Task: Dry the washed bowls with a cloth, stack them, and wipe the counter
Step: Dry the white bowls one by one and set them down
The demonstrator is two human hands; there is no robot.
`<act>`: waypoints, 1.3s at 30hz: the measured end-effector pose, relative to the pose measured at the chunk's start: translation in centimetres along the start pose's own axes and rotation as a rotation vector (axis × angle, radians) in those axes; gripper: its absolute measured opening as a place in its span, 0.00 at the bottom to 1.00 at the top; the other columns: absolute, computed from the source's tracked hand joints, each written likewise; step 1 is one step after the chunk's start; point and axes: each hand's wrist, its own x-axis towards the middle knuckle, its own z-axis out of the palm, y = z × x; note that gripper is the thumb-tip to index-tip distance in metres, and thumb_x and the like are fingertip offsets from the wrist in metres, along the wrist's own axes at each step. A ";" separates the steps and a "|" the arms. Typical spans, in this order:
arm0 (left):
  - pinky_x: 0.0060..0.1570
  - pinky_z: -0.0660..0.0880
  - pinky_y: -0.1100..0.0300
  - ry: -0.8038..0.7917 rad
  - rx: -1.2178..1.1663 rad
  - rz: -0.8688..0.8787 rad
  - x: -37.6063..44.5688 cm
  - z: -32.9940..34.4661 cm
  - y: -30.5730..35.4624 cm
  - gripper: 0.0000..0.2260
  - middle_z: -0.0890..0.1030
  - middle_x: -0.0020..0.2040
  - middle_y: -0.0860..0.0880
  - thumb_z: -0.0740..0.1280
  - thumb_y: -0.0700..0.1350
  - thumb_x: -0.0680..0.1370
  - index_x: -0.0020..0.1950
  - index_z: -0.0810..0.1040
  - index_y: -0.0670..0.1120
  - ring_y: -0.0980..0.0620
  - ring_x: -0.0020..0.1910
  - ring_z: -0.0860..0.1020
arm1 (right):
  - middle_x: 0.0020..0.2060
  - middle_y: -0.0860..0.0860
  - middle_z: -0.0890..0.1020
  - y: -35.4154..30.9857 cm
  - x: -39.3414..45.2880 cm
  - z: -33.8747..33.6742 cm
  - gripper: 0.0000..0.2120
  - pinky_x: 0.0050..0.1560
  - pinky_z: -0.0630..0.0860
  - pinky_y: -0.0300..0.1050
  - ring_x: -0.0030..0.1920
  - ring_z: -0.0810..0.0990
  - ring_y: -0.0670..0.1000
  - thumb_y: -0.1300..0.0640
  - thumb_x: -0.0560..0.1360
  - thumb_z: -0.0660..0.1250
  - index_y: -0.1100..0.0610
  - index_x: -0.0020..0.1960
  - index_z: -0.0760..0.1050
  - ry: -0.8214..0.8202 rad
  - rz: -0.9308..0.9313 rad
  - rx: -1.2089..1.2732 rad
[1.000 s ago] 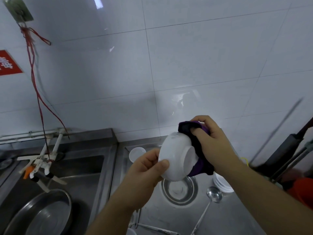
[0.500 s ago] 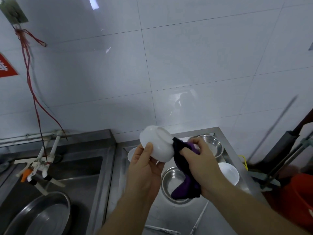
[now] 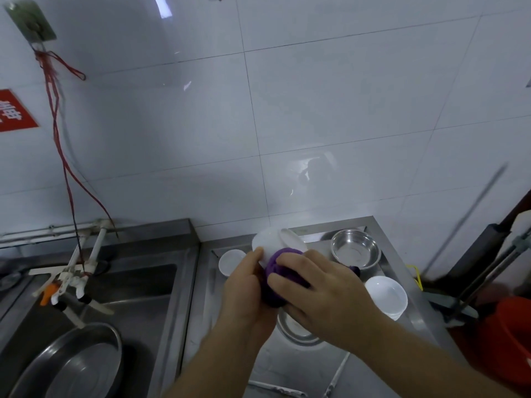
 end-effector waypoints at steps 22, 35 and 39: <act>0.49 0.86 0.43 -0.057 -0.030 0.080 -0.1 -0.5 -1.2 0.13 0.86 0.62 0.39 0.60 0.45 0.86 0.67 0.79 0.43 0.39 0.58 0.86 | 0.49 0.44 0.81 4.2 1.2 0.9 0.12 0.48 0.72 0.38 0.49 0.79 0.42 0.48 0.71 0.68 0.40 0.53 0.77 0.088 1.024 0.594; 0.51 0.86 0.44 0.008 0.129 0.170 0.4 -1.1 -2.2 0.12 0.87 0.56 0.40 0.62 0.46 0.85 0.61 0.84 0.44 0.40 0.55 0.87 | 0.48 0.42 0.82 3.6 -0.2 -0.1 0.14 0.50 0.81 0.47 0.49 0.81 0.46 0.55 0.72 0.68 0.39 0.54 0.78 -0.005 0.896 0.751; 0.46 0.85 0.55 -0.042 0.377 0.354 0.1 -0.3 -3.1 0.15 0.87 0.48 0.45 0.61 0.47 0.87 0.48 0.87 0.52 0.49 0.46 0.86 | 0.44 0.41 0.82 4.4 0.5 0.4 0.13 0.44 0.75 0.38 0.46 0.80 0.42 0.52 0.74 0.66 0.36 0.54 0.74 0.003 0.994 0.628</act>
